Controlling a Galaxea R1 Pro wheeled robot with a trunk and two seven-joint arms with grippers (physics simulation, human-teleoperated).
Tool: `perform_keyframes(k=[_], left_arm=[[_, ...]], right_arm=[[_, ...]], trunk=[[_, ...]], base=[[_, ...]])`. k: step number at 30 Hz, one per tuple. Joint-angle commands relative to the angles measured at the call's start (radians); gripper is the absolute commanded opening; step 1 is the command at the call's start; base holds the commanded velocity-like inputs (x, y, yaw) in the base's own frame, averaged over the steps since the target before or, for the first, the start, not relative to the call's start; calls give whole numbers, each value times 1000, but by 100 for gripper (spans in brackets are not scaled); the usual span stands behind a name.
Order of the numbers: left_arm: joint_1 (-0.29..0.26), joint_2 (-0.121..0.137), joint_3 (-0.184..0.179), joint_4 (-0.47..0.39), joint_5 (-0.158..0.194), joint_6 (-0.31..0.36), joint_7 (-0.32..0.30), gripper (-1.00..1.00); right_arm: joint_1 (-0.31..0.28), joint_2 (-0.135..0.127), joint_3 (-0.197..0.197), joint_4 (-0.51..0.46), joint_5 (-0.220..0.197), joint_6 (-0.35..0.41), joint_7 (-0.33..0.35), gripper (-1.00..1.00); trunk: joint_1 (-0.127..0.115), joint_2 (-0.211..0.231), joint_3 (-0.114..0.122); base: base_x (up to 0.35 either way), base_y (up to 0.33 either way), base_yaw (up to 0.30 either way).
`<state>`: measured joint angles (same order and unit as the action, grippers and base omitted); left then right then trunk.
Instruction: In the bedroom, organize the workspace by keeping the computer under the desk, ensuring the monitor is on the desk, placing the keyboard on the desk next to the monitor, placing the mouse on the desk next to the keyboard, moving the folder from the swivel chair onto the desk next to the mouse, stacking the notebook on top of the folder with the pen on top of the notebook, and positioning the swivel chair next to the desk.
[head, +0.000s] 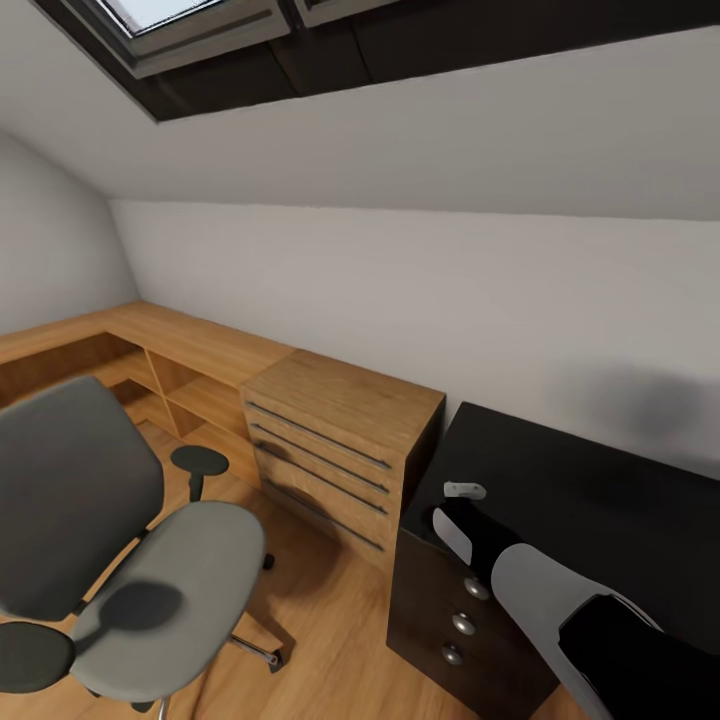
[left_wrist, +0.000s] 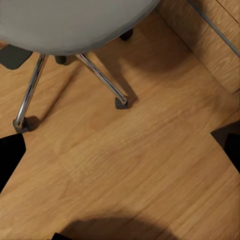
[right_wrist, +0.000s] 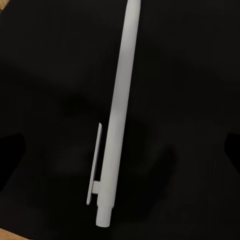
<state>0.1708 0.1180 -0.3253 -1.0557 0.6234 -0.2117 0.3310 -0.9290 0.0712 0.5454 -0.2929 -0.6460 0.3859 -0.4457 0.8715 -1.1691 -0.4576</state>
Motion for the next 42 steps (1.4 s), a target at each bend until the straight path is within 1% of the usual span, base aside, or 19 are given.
perform_keyframes(k=[1,9,15,22,42], left_arm=[[0,1,-5,-1,10,-6,6,100],[-1,2,-5,-1,11,-6,6,100],[-1,4,0,-1,12,-6,6,100],[-1,4,1,-1,13,-6,8,100],[-1,5,2,-1,15,-6,8,100]], right_arm=[[-1,-1,8,-2,-7,5,-7,100],[-1,-1,8,-2,-7,4,-6,100],[-1,-1,8,-2,-7,4,-6,100],[-1,-1,8,-3,-6,4,-5,100],[-1,-4,6,-4,-8,3,3,100]], trunk=[[4,-8,-4],[35,-64,-29],[35,-64,-29],[62,-113,-51],[62,-113,-51]], base=[[0,0,0],[0,0,0],[0,0,0],[0,0,0],[0,0,0]])
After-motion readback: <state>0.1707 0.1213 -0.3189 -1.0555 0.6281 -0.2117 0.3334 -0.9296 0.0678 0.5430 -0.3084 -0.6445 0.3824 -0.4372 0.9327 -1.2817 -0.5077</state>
